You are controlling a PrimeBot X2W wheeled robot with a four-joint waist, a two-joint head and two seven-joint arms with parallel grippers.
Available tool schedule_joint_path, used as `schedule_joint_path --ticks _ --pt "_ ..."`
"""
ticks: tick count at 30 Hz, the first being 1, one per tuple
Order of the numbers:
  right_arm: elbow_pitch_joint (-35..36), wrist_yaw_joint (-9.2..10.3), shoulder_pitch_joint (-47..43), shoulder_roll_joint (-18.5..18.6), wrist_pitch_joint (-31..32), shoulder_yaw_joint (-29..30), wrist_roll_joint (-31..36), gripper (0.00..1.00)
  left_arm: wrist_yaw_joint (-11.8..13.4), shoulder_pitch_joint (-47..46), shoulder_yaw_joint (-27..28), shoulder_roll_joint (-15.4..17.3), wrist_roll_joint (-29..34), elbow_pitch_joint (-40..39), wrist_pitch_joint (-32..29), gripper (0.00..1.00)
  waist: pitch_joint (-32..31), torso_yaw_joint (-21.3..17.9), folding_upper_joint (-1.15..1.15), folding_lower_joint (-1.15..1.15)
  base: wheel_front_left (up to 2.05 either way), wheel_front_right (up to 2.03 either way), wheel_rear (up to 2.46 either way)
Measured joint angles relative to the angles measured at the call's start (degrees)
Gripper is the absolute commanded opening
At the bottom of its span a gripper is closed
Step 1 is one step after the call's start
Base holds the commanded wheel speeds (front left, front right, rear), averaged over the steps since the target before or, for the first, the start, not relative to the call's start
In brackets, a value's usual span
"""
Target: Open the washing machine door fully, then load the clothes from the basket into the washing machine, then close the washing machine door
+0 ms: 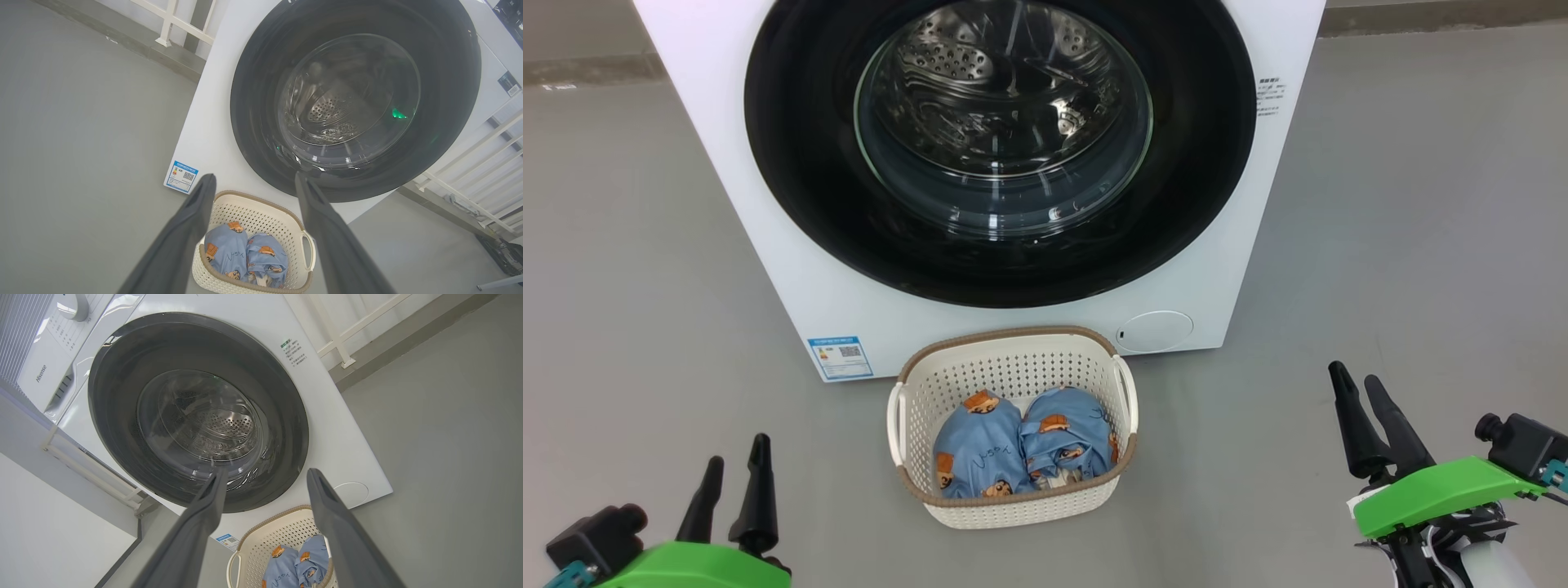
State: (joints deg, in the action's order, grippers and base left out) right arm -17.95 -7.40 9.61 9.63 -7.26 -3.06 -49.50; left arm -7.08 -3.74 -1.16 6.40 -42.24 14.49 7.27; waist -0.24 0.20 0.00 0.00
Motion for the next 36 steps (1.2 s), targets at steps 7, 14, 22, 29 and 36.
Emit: schedule_joint_path --ticks 7,14,22,29,36 --pt "-0.7 0.00 0.7 0.4 -1.1 -0.5 4.1 1.00 0.0 0.0 -0.4 0.5 5.2 -0.1 1.0 1.00 -0.2 0.0 0.00 0.00 0.00 0.00 0.00" --pt "-1.6 0.00 1.3 1.1 -2.4 -1.6 8.1 1.00 0.0 0.0 -0.5 1.0 10.9 -0.2 2.4 1.00 -0.3 0.1 0.00 0.00 0.00 0.00 0.00" --pt "-2.5 0.00 3.3 1.5 -3.0 -2.1 13.4 1.00 0.0 -0.1 -0.5 1.3 17.5 -0.2 3.6 1.00 -0.3 0.5 0.00 0.00 0.00 0.00 0.00" --pt "-3.7 0.00 3.5 1.8 -3.4 -2.0 18.7 1.00 -0.2 -0.1 -0.4 1.6 23.9 -0.2 4.7 1.00 -0.4 0.5 0.00 0.00 0.00 0.00 0.00" --pt "-3.8 0.00 4.3 1.8 -3.4 -2.0 23.4 1.00 0.1 -0.1 -0.3 1.9 29.7 -0.2 5.9 1.00 -0.4 0.5 0.00 0.00 0.00 0.00 0.00"
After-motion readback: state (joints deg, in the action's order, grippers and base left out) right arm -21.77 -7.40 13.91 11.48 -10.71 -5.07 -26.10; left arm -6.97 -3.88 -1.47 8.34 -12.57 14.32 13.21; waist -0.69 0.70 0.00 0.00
